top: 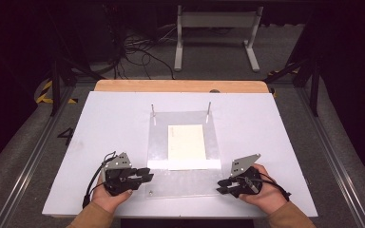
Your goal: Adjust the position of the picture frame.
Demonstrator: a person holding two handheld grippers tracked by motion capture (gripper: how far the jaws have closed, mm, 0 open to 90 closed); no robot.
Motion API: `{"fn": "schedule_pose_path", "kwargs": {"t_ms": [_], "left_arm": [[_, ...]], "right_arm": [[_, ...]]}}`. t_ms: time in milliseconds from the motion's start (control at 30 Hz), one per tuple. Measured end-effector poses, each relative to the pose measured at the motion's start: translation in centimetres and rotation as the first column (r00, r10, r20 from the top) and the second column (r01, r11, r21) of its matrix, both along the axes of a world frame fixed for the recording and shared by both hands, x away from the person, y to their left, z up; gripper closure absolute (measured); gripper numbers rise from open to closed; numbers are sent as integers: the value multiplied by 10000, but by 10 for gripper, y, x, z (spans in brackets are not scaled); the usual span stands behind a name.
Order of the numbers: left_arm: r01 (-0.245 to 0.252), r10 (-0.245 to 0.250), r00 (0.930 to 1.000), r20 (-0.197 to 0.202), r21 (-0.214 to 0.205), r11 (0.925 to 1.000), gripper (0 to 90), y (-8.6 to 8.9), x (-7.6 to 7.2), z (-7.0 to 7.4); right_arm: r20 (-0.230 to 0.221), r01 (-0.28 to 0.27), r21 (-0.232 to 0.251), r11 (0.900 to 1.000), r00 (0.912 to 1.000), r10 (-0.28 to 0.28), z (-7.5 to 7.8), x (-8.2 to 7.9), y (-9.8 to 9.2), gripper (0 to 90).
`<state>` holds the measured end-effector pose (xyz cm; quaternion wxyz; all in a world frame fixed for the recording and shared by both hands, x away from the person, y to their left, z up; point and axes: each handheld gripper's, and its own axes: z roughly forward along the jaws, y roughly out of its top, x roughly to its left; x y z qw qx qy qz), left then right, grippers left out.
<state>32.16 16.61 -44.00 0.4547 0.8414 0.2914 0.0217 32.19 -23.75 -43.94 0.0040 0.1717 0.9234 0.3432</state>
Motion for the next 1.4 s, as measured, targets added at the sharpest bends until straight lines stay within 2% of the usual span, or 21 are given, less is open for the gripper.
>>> {"fn": "schedule_pose_path", "kwargs": {"t_ms": [67,133,233,300,367,600,767,800,833,933,967,1033,1133,1167,1200,1233,1300,1333,1400], "left_arm": [[91,-91,10000,-8,-6,10000,702,-1,0,-1],[85,-85,10000,-22,-79,9999,702,0,3,-1],[-59,57,10000,-64,-202,9998,702,4,6,-1],[-162,159,9998,-114,-252,9996,703,6,7,-1],[-181,178,9998,-102,-290,9994,704,7,7,-1],[-154,150,9998,-145,-298,9994,706,5,6,-1],[-176,173,9998,-82,-370,9992,707,8,7,0],[-169,166,9998,-84,-383,9991,707,8,7,0],[-164,161,9998,-79,-387,9991,707,8,6,0],[-147,142,9998,-113,-434,9989,707,8,6,0],[-126,122,9999,-114,-400,9991,707,8,6,0],[-154,148,9998,-151,-386,9991,708,7,5,0],[351,-368,9984,-426,-404,9986,737,7,2,0],[351,-368,9984,-426,-404,9986,745,7,2,0],[1028,-1050,9916,-754,-314,9942,747,6,-2,0],[1028,-1050,9916,-754,-314,9942,746,6,-2,0],[1491,-1455,9853,-891,349,9882,751,1,-8,-4],[1811,-1725,9792,-1072,773,9804,763,-4,-11,-7],[2016,-1873,9753,-1168,1260,9713,773,-7,-13,-10]], "right_arm": [[125,-118,-82,9999,9999,119,0,-1,0,824],[247,-177,-87,9998,9995,180,-1,-1,-1,827],[195,-240,30,9997,9995,239,-1,0,-2,826],[406,-387,3,9993,9984,386,-2,-1,-1,828],[431,-424,16,9991,9982,422,-2,-1,-1,829],[224,-618,250,9978,9979,613,-3,-2,-1,831],[159,-1031,77,9946,9946,1029,-2,-10,4,831],[29,-1128,95,9936,9936,1128,-2,-13,5,831],[140,-1259,-20,9920,9919,1259,-2,-15,6,831],[-34,-1540,-162,9879,9881,1539,0,-23,9,831],[68,-1562,-268,9874,9877,1564,0,-24,10,831],[-124,-1784,-290,9835,9839,1781,1,-28,11,831],[-118,-1801,-365,9830,9836,1798,1,-30,12,830],[-208,-1859,-300,9821,9825,1853,1,-31,11,830],[-243,-1858,-251,9823,9824,1852,1,-31,11,830],[-243,-1858,-251,9823,9824,1852,1,-31,11,830],[-158,-1786,-243,9836,9839,1782,0,-31,10,829],[-213,-1795,-218,9835,9836,1791,0,-31,9,829],[-323,-1834,-194,9829,9826,1827,1,-31,8,829]]}}
